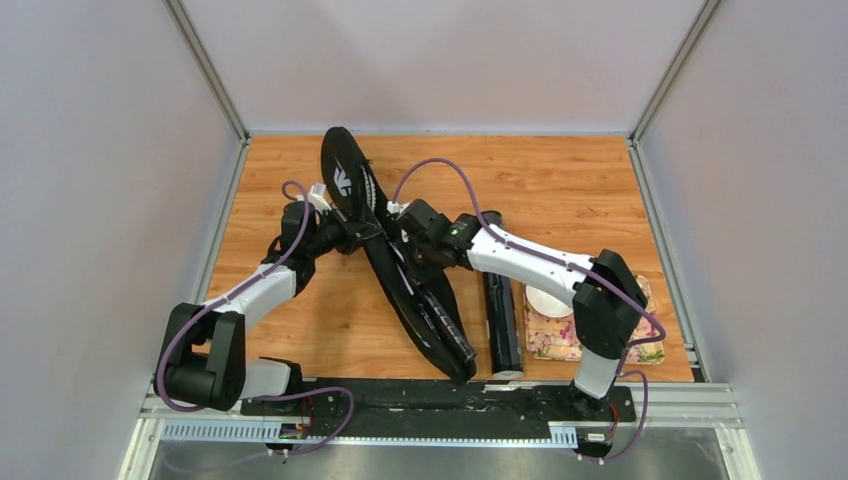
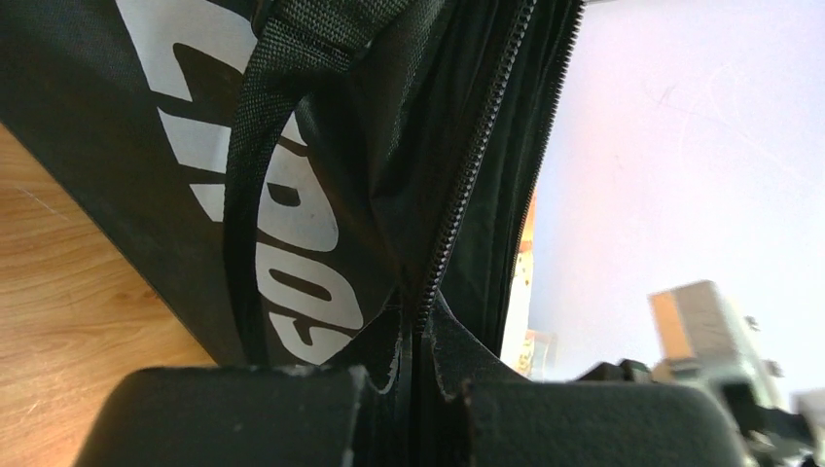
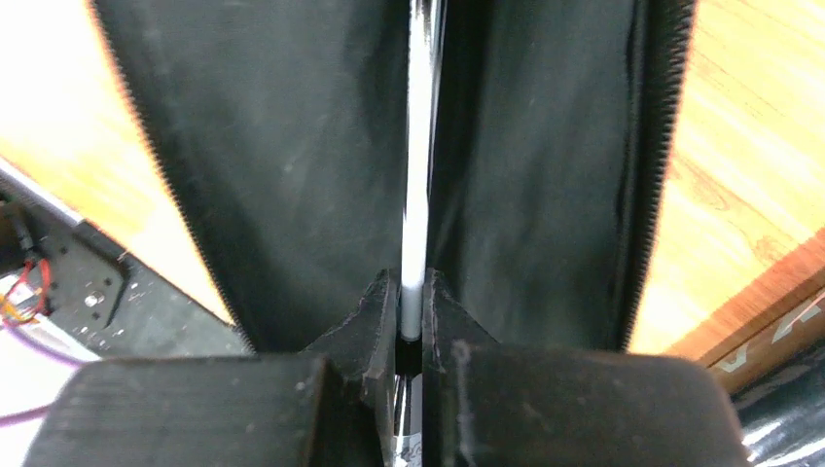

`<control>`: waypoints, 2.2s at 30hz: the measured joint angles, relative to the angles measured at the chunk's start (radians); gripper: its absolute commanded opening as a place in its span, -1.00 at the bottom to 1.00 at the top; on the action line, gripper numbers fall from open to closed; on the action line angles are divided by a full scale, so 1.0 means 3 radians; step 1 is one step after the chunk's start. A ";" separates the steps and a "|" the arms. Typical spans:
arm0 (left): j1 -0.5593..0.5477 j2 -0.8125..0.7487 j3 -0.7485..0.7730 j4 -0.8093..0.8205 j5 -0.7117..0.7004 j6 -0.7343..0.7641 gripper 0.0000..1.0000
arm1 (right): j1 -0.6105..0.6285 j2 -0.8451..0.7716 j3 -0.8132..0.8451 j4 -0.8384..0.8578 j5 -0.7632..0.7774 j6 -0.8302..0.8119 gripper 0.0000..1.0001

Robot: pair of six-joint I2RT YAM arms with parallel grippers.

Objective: Pack up the badminton gear

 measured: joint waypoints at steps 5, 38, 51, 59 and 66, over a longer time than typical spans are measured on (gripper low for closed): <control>0.0001 -0.0005 -0.0034 0.0023 -0.0065 0.0001 -1.00 | 0.0034 0.0251 -0.0008 0.0031 0.0258 0.0137 -1.00; -0.0024 -0.0186 -0.0179 -0.0139 0.0057 0.0014 -1.00 | -0.0210 -0.0421 0.0134 0.0665 -0.0046 -0.0337 0.43; -0.0027 -0.0231 -0.0179 -0.0203 0.0070 0.0013 -1.00 | -0.0846 0.0895 0.0989 0.1601 -0.0566 0.0214 0.01; -0.0027 -0.0230 -0.0179 -0.0201 0.0128 0.0011 -1.00 | -0.1245 0.1244 0.1169 0.2289 -0.1127 0.1059 -0.09; -0.0027 -0.0230 -0.0179 -0.0198 0.0149 0.0004 -1.00 | -0.1184 0.1408 0.1259 0.2644 -0.1460 0.1441 -0.17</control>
